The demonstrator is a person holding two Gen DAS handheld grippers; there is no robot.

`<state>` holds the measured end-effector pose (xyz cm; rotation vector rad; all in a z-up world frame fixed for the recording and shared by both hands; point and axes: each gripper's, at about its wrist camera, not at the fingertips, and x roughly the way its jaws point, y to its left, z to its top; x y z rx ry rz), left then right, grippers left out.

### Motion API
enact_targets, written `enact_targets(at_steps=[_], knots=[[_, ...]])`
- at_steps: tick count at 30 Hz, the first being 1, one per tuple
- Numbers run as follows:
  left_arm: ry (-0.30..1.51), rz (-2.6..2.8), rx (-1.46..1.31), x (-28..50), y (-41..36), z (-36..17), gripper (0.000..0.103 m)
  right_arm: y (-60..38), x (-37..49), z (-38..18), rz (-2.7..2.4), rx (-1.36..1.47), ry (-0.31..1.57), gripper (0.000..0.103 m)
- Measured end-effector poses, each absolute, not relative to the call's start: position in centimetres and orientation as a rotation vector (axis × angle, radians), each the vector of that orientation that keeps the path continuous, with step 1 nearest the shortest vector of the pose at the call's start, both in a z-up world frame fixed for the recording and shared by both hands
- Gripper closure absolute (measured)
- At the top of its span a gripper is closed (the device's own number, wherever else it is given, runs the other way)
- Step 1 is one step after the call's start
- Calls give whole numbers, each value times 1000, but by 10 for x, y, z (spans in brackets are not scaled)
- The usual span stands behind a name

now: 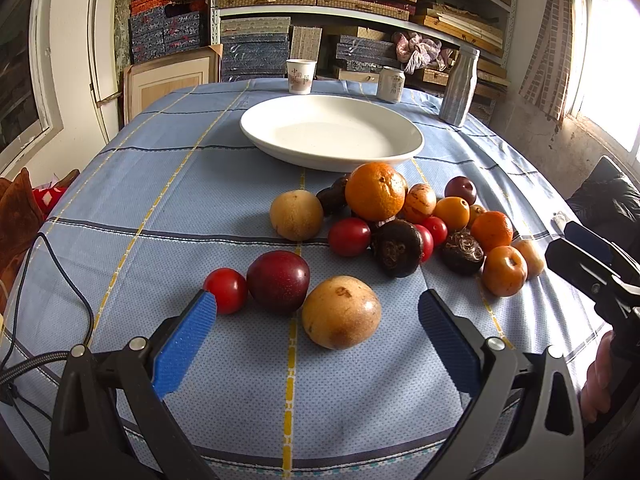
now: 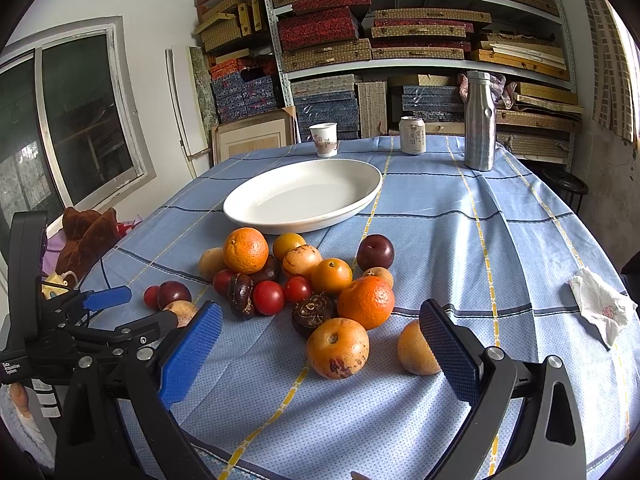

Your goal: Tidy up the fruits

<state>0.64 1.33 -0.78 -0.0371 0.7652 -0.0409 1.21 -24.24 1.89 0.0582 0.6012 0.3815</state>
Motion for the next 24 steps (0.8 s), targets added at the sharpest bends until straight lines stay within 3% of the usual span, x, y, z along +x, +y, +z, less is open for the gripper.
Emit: enact_targets(at_steps=[24], knots=[[771, -40, -46, 7, 14, -10, 4, -240, 12, 17, 382, 60, 606, 3]])
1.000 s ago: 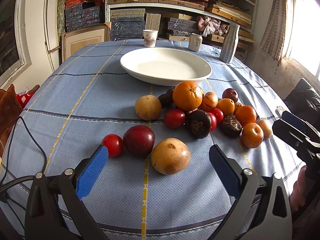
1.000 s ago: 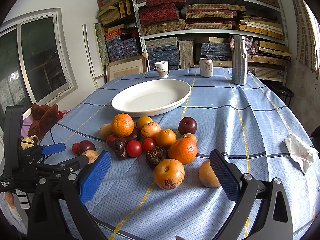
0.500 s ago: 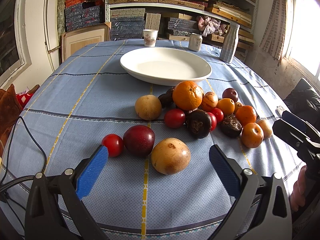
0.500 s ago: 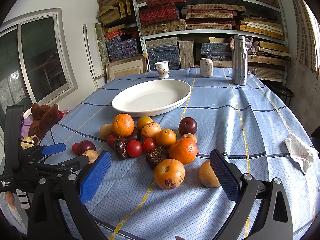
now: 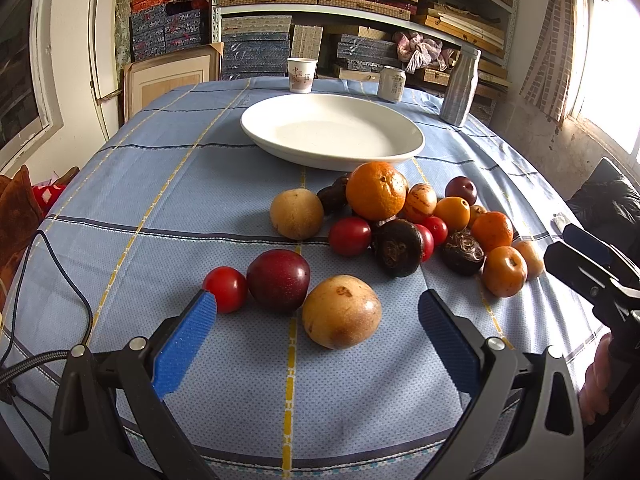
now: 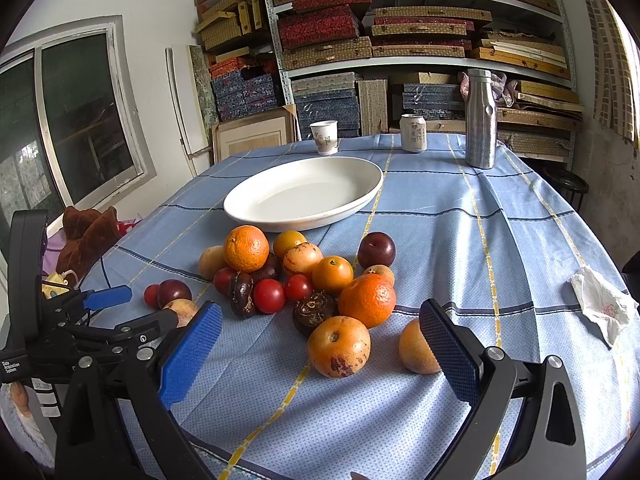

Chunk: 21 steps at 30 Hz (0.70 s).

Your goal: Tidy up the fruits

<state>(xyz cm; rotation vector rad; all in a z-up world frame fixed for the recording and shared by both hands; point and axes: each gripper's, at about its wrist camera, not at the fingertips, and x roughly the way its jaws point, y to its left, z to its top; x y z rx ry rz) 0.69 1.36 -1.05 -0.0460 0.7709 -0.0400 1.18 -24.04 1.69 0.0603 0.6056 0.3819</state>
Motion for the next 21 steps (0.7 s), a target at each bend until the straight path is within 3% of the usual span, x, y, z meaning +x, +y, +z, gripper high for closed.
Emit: enact_targets(at_steps=[14, 21], knots=[[774, -124, -60, 0, 31, -9, 4, -267, 5, 15, 472, 104, 587, 3], [936, -113, 8, 12, 47, -30, 4, -292, 1, -5, 399, 12, 715, 3]])
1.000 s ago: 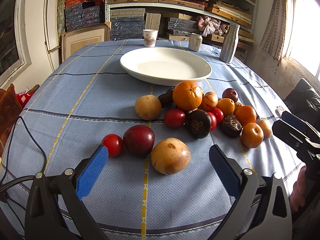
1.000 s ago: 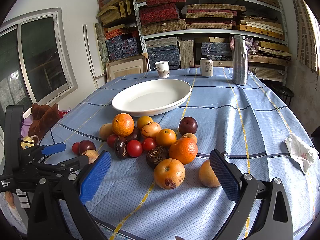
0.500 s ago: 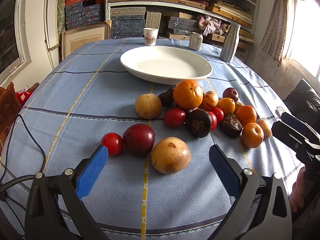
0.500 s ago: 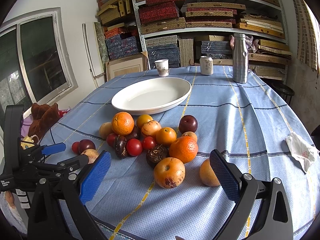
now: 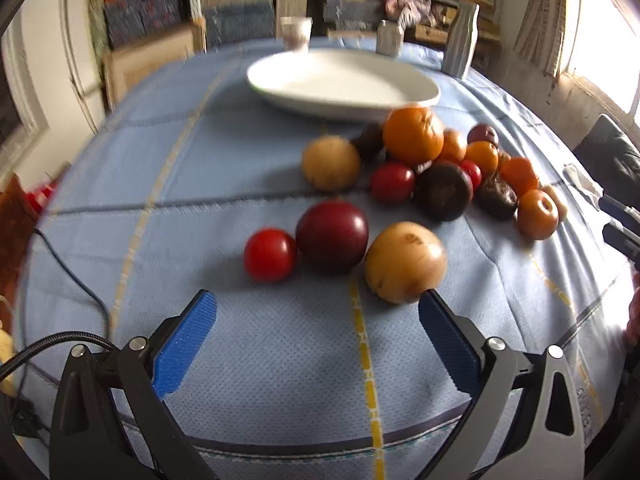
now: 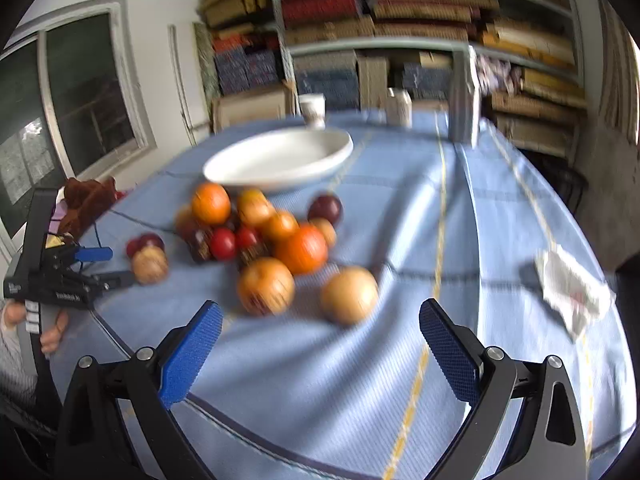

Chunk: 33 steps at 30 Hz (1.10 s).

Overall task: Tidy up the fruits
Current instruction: 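Move the left tool toward the red tomato while the right tool approaches the pale round fruit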

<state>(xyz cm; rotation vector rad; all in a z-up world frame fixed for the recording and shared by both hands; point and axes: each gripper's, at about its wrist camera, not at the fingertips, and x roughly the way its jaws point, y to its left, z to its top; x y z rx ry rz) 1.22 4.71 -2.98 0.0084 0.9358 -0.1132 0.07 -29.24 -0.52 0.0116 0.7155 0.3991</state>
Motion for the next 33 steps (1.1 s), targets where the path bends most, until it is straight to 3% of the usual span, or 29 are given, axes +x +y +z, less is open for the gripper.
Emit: enact_targets(at_steps=[11, 21, 33], knots=[[949, -175, -224, 39, 102, -33, 4, -299, 29, -15, 397, 33, 816, 4], [942, -132, -208, 65, 98, -32, 4, -296, 50, -26, 493, 114, 914, 35], [933, -120, -202, 66, 97, -34, 4, -291, 73, -27, 419, 51, 942, 53]])
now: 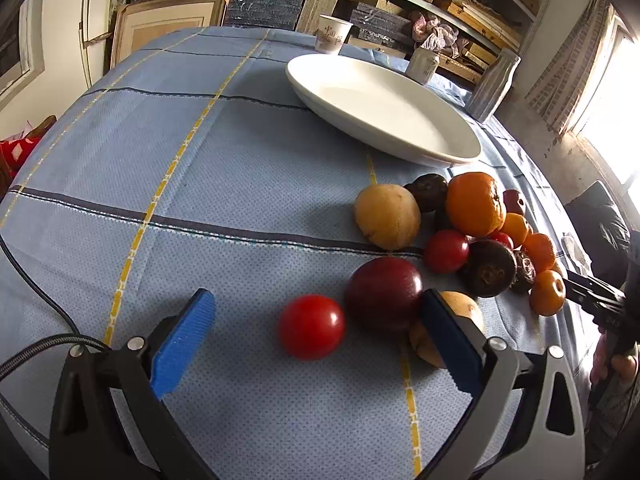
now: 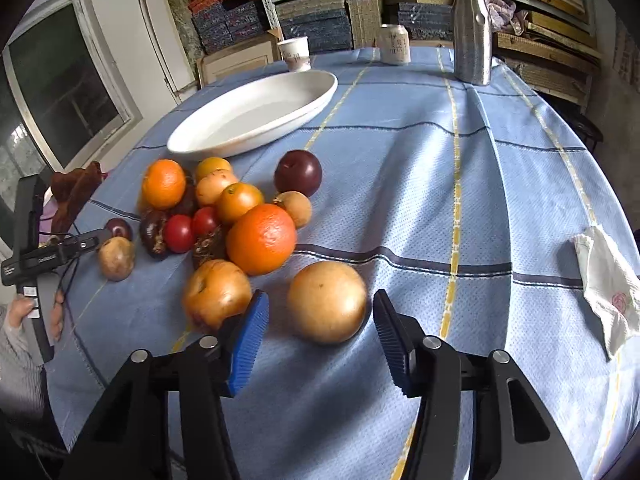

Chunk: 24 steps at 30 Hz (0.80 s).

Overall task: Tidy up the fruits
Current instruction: 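Move the left tool toward the red tomato while the right tool approaches the pale round fruit, then close the left tool on the red tomato while the right tool grips the pale round fruit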

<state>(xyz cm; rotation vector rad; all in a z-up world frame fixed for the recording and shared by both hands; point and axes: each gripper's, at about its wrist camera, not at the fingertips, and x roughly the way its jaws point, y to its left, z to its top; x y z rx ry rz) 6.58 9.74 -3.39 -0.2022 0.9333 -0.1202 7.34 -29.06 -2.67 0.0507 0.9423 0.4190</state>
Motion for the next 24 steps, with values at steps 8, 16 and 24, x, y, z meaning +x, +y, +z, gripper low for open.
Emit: enact_targets(at_steps=[8, 16, 24], knots=[[840, -98, -16, 49, 75, -20, 5, -288, 80, -31, 408, 20, 965, 59], [867, -272, -112, 44, 90, -20, 30, -280, 75, -31, 416, -47, 966, 54], [885, -311, 24, 36, 81, -23, 41, -276, 73, -31, 430, -51, 964, 48]])
